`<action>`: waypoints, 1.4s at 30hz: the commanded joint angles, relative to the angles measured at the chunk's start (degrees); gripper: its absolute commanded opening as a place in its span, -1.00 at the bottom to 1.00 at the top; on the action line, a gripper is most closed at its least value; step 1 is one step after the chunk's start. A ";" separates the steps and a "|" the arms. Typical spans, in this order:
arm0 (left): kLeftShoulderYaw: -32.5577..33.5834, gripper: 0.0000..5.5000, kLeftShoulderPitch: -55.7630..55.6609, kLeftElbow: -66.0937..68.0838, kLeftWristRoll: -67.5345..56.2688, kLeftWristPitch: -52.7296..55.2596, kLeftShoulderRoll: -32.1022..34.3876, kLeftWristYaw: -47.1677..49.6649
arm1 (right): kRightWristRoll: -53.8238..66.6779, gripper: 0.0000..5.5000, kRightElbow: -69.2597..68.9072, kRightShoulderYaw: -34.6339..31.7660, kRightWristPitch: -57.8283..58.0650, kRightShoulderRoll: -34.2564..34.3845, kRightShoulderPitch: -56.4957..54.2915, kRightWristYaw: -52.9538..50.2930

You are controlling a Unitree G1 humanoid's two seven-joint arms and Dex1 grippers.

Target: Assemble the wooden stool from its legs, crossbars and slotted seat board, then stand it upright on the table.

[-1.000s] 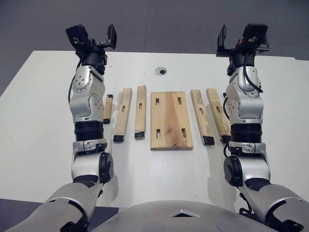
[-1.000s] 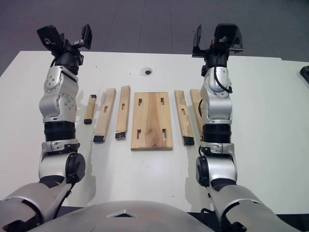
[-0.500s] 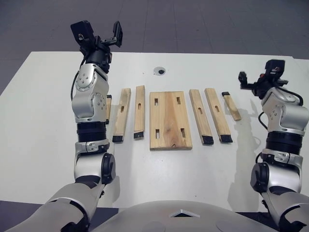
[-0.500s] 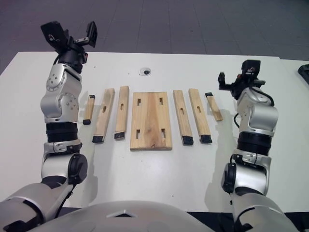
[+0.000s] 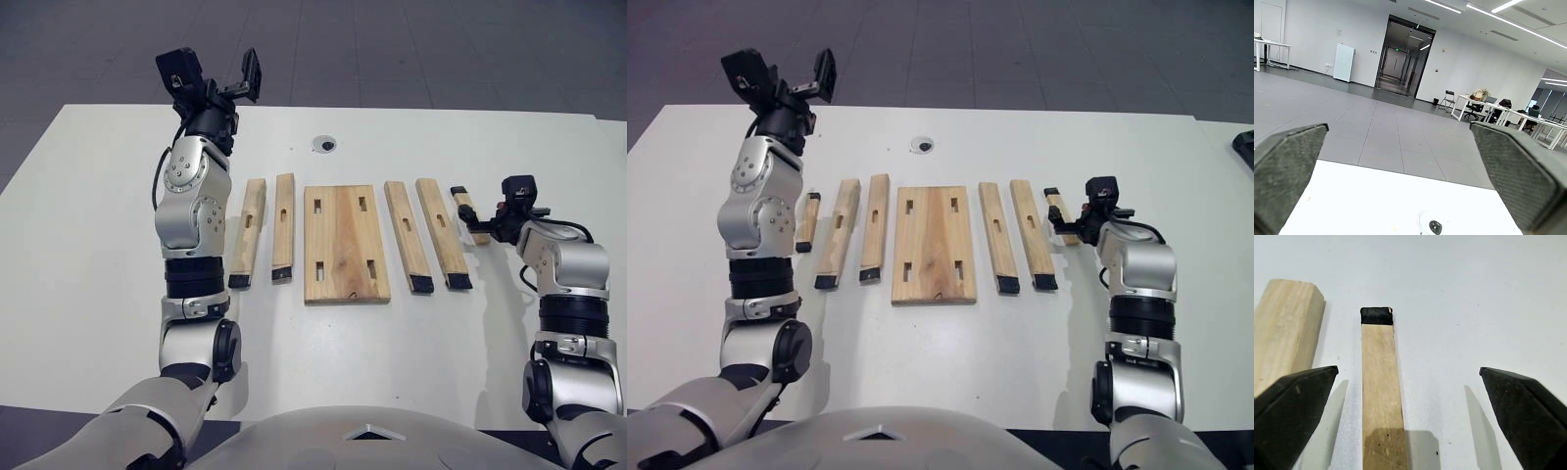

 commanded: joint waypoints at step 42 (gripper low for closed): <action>0.61 0.96 0.14 -8.49 -2.47 9.85 1.45 0.53 | 14.24 -0.53 -6.85 -11.94 8.87 2.81 -7.12 6.66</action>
